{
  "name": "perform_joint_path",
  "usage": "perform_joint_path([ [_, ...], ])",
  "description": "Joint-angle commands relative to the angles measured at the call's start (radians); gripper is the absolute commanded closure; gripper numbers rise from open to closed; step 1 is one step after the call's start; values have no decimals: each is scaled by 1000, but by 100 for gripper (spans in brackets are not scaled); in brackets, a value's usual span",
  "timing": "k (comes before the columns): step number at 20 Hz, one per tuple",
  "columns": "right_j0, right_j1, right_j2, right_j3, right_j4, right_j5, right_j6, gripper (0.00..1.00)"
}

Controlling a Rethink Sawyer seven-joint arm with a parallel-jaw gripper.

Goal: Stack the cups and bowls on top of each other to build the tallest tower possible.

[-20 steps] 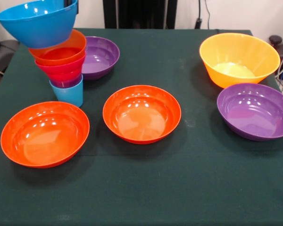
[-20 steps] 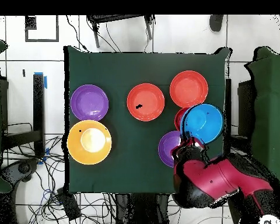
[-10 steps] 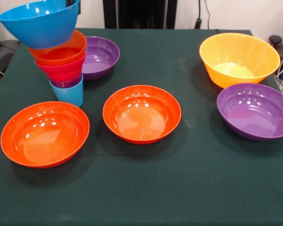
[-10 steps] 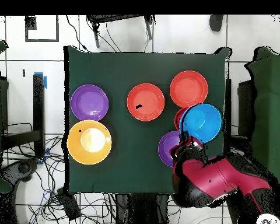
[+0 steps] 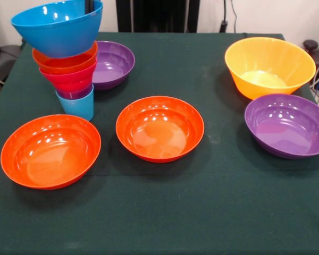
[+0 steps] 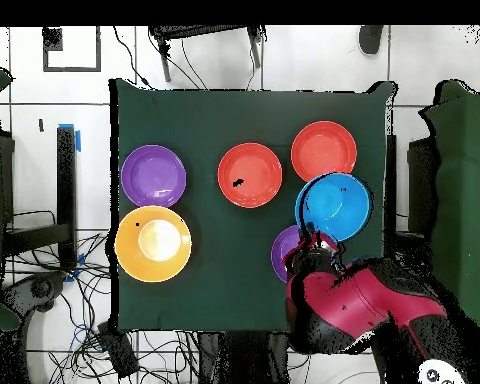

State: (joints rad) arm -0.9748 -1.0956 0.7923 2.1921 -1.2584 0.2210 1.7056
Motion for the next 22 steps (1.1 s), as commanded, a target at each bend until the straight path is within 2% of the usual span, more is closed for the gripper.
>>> perform_joint_path([
  [1,66,24,-70,15,-108,7,9,100],
  [6,72,33,-76,3,-114,6,5,100],
  [14,44,54,-54,-11,-104,1,-45,100],
  [22,47,63,-62,-16,-119,-8,-36,100],
])
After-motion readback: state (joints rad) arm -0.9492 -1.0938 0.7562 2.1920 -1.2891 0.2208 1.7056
